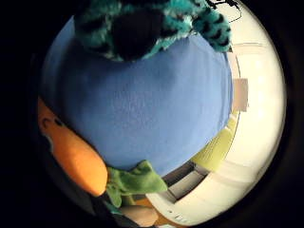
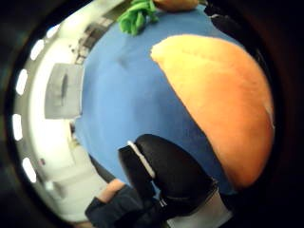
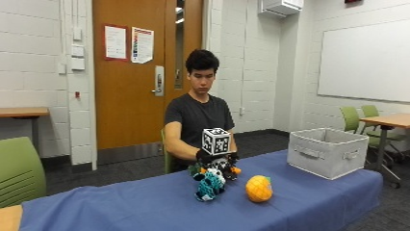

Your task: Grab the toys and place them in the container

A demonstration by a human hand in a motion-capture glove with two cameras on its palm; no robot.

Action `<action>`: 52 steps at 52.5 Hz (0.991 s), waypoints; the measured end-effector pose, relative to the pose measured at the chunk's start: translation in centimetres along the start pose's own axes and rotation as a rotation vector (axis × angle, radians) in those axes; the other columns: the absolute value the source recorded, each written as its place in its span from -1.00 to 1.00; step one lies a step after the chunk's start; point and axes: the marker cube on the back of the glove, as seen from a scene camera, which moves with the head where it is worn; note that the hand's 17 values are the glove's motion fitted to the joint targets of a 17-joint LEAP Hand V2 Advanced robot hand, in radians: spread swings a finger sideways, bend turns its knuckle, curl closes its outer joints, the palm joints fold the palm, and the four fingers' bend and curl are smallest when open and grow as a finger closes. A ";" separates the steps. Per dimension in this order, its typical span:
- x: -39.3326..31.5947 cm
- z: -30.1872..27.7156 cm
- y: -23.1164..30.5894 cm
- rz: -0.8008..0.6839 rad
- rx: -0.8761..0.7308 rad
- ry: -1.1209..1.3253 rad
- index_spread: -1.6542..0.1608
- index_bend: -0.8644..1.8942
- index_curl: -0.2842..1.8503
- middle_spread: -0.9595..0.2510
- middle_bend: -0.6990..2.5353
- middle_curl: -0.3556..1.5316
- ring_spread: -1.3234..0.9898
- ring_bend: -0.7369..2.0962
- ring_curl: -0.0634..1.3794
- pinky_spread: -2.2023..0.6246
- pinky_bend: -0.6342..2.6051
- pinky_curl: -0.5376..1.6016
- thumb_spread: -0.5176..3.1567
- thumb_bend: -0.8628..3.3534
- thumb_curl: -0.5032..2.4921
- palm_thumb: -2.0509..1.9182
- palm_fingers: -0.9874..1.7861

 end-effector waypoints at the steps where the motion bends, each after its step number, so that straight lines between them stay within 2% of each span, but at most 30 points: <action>1: -0.1 0.2 0.1 0.003 -0.002 -0.002 0.52 -0.21 -0.32 0.39 -0.44 -0.20 -0.14 -0.38 -0.65 0.46 -0.31 -0.17 -0.16 -0.64 -0.63 -0.04 -0.31; 7: -0.5 0.3 0.3 0.021 0.018 0.003 0.52 -0.20 -0.31 0.39 -0.44 -0.20 -0.14 -0.37 -0.65 0.45 -0.33 -0.17 -0.14 -0.62 -0.61 -0.01 -0.31; 14: -0.5 -0.3 0.1 -0.002 0.031 -0.010 0.49 -0.05 -0.26 0.35 -0.47 -0.22 -0.16 -0.37 -0.67 0.43 -0.34 -0.18 -0.07 -0.58 -0.58 0.06 -0.20; 18: -0.5 -1.0 0.1 -0.027 0.038 -0.031 0.48 0.00 -0.23 0.33 -0.46 -0.22 -0.19 -0.31 -0.63 0.40 -0.32 -0.18 -0.02 -0.56 -0.56 0.10 -0.04; 21: -0.5 -1.4 0.2 -0.037 0.051 -0.029 0.48 0.03 -0.23 0.32 -0.47 -0.23 -0.20 -0.30 -0.63 0.39 -0.31 -0.18 0.01 -0.55 -0.56 0.11 0.00; 22: -0.6 -1.6 0.3 -0.039 0.060 -0.026 0.47 0.08 -0.20 0.33 -0.46 -0.23 -0.21 -0.27 -0.61 0.38 -0.31 -0.17 0.02 -0.55 -0.55 0.12 0.10; 25: -0.7 -2.1 0.7 -0.050 0.095 -0.018 0.47 0.09 -0.20 0.32 -0.46 -0.24 -0.22 -0.24 -0.60 0.36 -0.30 -0.18 0.04 -0.54 -0.55 0.14 0.16; 26: -0.7 -2.2 0.7 -0.053 0.104 -0.016 0.47 0.11 -0.18 0.32 -0.46 -0.24 -0.22 -0.20 -0.57 0.36 -0.29 -0.17 0.05 -0.53 -0.55 0.14 0.25; 27: -0.6 -2.5 0.7 -0.055 0.113 -0.015 0.47 0.07 -0.20 0.31 -0.45 -0.23 -0.23 -0.17 -0.56 0.34 -0.27 -0.17 0.06 -0.53 -0.54 0.15 0.32; 29: -0.3 -2.9 0.5 -0.058 0.126 -0.015 0.48 0.07 -0.19 0.30 -0.45 -0.24 -0.24 -0.16 -0.56 0.34 -0.27 -0.17 0.07 -0.52 -0.54 0.16 0.33; 33: 0.5 -3.4 -0.4 -0.069 0.125 -0.020 0.48 -0.04 -0.20 0.19 -0.37 -0.19 -0.26 -0.05 -0.49 0.29 -0.21 -0.15 0.08 -0.50 -0.53 0.21 0.56; 35: 0.8 -3.3 -0.7 -0.070 0.113 -0.022 0.48 -0.07 -0.19 0.14 -0.34 -0.17 -0.26 -0.02 -0.46 0.28 -0.20 -0.14 0.09 -0.50 -0.52 0.22 0.57; 36: 0.9 -3.3 -0.8 -0.068 0.107 -0.024 0.49 -0.14 -0.21 0.12 -0.25 -0.12 -0.26 0.11 -0.36 0.26 -0.24 -0.15 0.10 -0.49 -0.51 0.24 0.71; 37: 1.0 -3.2 -0.9 -0.065 0.100 -0.026 0.49 -0.17 -0.21 0.10 -0.20 -0.10 -0.25 0.16 -0.35 0.25 -0.25 -0.15 0.10 -0.48 -0.50 0.24 0.74; 43: 1.4 -3.4 -2.0 -0.050 0.051 -0.038 0.49 -0.26 -0.21 0.06 -0.02 0.02 -0.22 0.30 -0.23 0.22 -0.21 -0.13 0.04 -0.47 -0.44 0.30 0.74; 52: 0.5 -6.8 -3.3 -0.080 0.045 -0.036 0.48 -0.24 -0.17 0.06 0.08 0.09 -0.18 0.40 -0.16 0.22 -0.15 -0.10 -0.05 -0.48 -0.37 0.36 0.66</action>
